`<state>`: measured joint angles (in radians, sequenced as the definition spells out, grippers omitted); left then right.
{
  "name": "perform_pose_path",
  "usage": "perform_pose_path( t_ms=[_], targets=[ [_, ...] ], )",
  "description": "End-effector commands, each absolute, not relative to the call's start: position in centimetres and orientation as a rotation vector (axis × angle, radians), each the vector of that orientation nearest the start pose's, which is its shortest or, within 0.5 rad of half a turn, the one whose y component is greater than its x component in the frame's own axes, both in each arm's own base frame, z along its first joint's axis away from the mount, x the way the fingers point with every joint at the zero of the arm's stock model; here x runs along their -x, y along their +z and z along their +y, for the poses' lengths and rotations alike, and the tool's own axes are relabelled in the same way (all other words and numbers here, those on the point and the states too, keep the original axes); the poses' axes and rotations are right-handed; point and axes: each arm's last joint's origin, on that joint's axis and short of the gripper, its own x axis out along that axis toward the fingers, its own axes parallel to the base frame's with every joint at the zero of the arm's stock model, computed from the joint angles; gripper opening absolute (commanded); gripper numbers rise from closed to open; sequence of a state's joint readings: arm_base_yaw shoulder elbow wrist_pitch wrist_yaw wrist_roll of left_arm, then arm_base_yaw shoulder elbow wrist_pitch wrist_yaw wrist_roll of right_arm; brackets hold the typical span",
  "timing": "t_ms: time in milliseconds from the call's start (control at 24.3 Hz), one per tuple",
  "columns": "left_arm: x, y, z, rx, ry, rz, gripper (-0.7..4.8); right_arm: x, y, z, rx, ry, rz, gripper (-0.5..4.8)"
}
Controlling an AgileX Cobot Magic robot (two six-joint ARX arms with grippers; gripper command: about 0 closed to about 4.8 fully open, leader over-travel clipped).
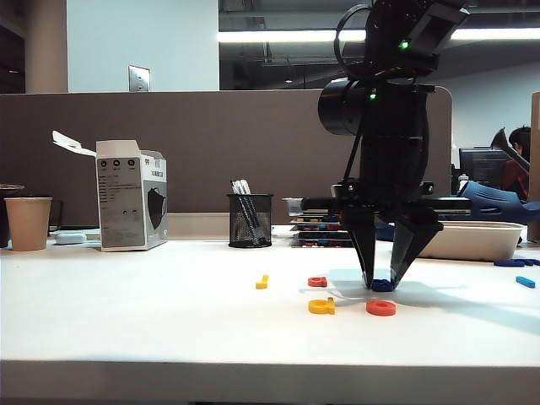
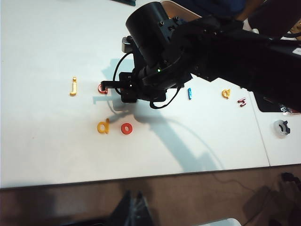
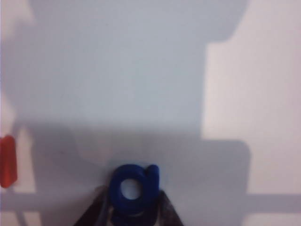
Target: Select the appropriate letters from the row of letter magnets placed on the table to arrange into the word "dog".
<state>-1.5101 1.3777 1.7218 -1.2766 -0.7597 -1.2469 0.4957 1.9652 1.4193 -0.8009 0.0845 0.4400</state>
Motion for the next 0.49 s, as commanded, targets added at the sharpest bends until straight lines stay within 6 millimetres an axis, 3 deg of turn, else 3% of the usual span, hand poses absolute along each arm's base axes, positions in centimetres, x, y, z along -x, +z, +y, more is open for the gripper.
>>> perform_pose_path(
  t_ms=[41,494],
  targets=[
    [-3.39,43.14,-23.01,0.316,-0.321,0.707,-0.05,-33.85,17.81,18.06,0.017,0.052,1.331,0.91],
    [-3.39,43.14,-23.01,0.316,-0.321,0.707,-0.05,-33.81,17.80,18.04,0.019,0.050,1.334,0.83]
  ],
)
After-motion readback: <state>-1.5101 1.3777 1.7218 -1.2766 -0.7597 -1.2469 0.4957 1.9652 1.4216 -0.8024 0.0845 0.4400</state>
